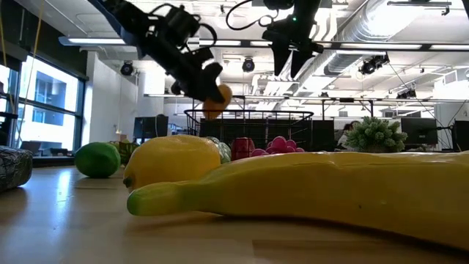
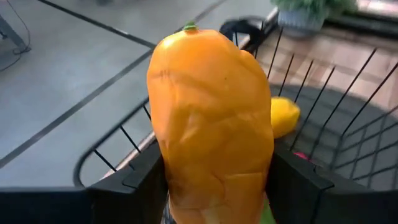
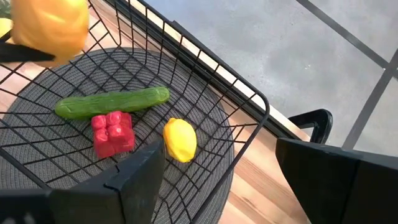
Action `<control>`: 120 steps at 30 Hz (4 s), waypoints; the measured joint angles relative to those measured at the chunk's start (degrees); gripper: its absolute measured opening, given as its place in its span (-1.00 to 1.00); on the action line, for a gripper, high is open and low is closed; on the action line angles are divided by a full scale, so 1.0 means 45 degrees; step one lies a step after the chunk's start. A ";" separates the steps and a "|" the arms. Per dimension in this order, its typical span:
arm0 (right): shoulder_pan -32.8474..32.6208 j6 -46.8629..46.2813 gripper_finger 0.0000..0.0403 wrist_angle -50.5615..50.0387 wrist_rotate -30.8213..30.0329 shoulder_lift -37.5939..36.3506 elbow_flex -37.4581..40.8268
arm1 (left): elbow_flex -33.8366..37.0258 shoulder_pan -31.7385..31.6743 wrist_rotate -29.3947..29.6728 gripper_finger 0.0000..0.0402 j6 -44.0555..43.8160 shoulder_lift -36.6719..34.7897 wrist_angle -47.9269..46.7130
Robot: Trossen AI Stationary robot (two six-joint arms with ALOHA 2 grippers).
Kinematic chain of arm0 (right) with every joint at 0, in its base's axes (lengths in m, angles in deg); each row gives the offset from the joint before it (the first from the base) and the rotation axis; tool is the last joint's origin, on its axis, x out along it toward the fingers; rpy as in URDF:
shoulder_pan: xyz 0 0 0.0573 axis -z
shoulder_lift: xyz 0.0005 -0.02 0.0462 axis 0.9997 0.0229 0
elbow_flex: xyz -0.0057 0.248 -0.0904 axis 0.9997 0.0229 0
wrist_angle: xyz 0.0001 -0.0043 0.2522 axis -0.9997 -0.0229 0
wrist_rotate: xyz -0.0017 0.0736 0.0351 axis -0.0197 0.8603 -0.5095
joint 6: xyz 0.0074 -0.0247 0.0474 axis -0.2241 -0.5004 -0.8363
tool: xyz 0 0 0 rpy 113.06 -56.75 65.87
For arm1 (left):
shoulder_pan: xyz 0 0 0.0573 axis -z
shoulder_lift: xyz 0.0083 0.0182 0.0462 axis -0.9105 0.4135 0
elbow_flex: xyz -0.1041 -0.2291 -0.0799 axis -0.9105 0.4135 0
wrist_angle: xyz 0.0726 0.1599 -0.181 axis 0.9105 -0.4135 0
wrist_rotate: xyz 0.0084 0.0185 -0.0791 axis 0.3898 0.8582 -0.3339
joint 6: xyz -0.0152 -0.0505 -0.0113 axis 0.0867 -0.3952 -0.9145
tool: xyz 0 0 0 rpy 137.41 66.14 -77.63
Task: Build produce basket
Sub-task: Put the yellow mango into the wire basket, then put the yellow lemon into the wire basket
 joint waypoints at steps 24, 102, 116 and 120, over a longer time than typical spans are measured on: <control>0.0002 -0.0032 0.42 -0.0415 0.0005 0.0000 0.0000 | 0.0004 0.0000 -0.0039 0.20 0.0575 0.1241 -0.0006; -0.6938 -1.0718 0.42 -0.2771 0.4796 -0.6144 0.8974 | -0.4994 0.0691 -0.1574 0.45 0.0024 -0.3145 -0.9293; -0.8519 -1.2676 0.42 -0.1658 0.5389 -0.6135 1.1196 | -0.4994 0.0965 -0.1624 0.45 -0.0343 -0.3145 -0.9617; -0.8519 -1.2922 0.42 -0.1135 0.5464 -0.6135 1.1755 | -0.4994 0.0962 -0.1624 0.45 -0.0541 -0.3145 -0.9617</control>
